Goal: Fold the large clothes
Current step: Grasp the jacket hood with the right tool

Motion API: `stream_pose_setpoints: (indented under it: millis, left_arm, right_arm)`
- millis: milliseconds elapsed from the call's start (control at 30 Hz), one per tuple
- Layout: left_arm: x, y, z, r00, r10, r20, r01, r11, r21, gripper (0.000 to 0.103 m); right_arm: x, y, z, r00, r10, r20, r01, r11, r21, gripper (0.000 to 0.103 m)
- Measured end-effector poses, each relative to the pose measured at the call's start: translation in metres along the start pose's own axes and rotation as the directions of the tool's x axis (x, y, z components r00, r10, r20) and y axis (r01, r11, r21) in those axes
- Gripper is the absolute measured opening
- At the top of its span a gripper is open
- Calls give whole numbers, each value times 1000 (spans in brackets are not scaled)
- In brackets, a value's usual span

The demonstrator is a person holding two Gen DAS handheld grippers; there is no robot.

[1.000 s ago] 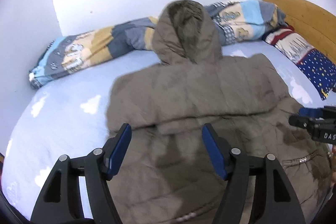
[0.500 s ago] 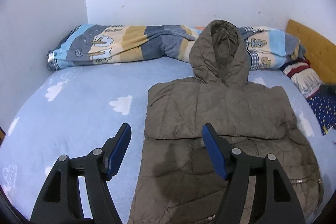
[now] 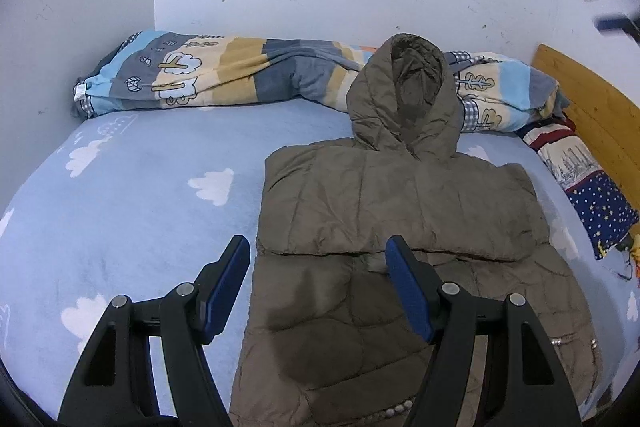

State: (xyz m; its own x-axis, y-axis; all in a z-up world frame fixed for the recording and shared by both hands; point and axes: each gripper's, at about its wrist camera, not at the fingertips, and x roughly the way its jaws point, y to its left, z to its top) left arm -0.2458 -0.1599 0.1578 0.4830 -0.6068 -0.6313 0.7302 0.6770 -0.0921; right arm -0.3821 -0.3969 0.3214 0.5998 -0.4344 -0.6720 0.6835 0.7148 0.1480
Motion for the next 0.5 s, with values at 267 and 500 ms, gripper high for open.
stream_pose_setpoints:
  millis: [267, 500]
  left_arm:
    - [22, -14, -1, 998, -52, -19, 53, 998, 18, 70]
    - [32, -25, -10, 999, -44, 26, 42, 995, 90, 70]
  right_arm:
    - [102, -11, 73, 999, -49, 8, 49, 999, -4, 65]
    - [212, -53, 99, 999, -31, -43, 34, 997, 69, 65]
